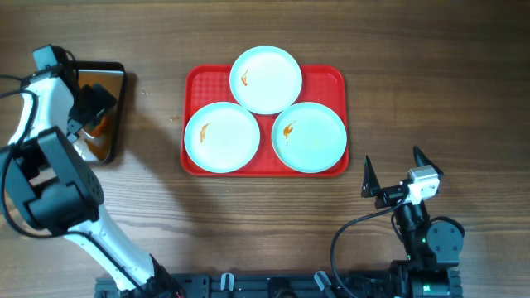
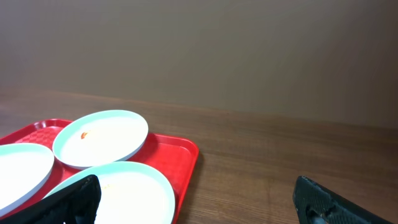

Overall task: Clean dirty plates on tray and stack at the side
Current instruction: 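Reach the left gripper into the black water tray and grasp the sponge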

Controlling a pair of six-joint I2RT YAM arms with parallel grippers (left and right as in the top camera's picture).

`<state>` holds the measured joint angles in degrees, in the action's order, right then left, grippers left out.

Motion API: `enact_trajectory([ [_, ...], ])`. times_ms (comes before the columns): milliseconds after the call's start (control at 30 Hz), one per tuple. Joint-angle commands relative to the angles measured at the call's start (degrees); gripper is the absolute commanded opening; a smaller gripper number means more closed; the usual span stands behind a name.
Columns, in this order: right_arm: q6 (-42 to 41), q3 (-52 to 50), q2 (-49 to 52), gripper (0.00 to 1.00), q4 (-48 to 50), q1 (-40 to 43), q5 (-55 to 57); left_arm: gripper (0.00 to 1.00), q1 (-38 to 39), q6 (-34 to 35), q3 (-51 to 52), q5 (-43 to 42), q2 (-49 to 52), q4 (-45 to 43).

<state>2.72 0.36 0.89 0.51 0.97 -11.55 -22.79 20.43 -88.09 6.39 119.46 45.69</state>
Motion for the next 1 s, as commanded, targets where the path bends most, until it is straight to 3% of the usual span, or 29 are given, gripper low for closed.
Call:
enact_trajectory([
  [0, 0.26, -0.07, -0.35, 1.00, 0.31, 0.35, 0.33, 1.00, -0.79, 4.61, -0.85, 1.60, 4.31, -2.12],
  [67, 0.26, -0.07, -0.35, 1.00, 0.31, 0.35, 0.33, 0.99, -1.40, 6.05, -0.85, 1.57, 5.88, -3.39],
  [133, 0.26, -0.07, -0.35, 1.00, 0.31, 0.35, 0.33, 0.91, -1.57, 5.99, -0.81, 1.36, 7.04, -3.78],
  [233, 0.26, -0.07, -0.35, 1.00, 0.31, 0.35, 0.33, 0.58, -1.57, 5.95, -0.74, -0.92, 7.85, -3.69],
  [300, 0.24, -0.07, -0.35, 1.00, 0.31, 0.35, 0.33, 0.17, -1.49, 5.97, -0.74, -1.01, 7.85, -3.26],
  [367, 0.26, -0.07, -0.35, 1.00, 0.31, 0.35, 0.33, 0.04, -1.51, 5.99, -0.74, -1.01, 7.85, -2.25],
  [433, 0.24, -0.07, -0.35, 1.00, 0.31, 0.35, 0.33, 0.04, -1.51, 5.97, -0.74, -0.98, 7.76, -0.92],
  [467, 0.26, -0.07, -0.35, 1.00, 0.31, 0.35, 0.33, 0.04, -1.51, 5.97, -0.74, -0.98, 7.74, -0.31],
  [500, 0.26, -0.07, -0.35, 1.00, 0.31, 0.35, 0.33, 0.41, -1.51, 5.97, -0.74, -0.98, 7.74, 0.35],
  [533, 0.26, -0.07, -0.35, 1.00, 0.31, 0.35, 0.33, 1.00, -1.51, 5.97, -0.74, -0.98, 7.74, 1.07],
  [700, 0.26, -0.07, -0.35, 1.00, 0.31, 0.35, 0.33, 0.99, -1.51, 5.97, -0.74, -7.15, 7.74, 3.41],
  [833, 0.24, -0.07, -0.35, 1.00, 0.31, 0.35, 0.33, 0.55, -1.51, 5.97, -0.74, -9.44, 7.74, 3.48],
  [900, 0.26, -0.07, -0.35, 1.00, 0.31, 0.35, 0.33, 0.19, -1.51, 5.99, -0.74, -9.44, 7.74, 3.48],
  [967, 0.26, -0.07, -0.35, 1.00, 0.31, 0.35, 0.33, 0.08, -1.51, 5.97, -0.74, -9.38, 7.74, 3.45],
])
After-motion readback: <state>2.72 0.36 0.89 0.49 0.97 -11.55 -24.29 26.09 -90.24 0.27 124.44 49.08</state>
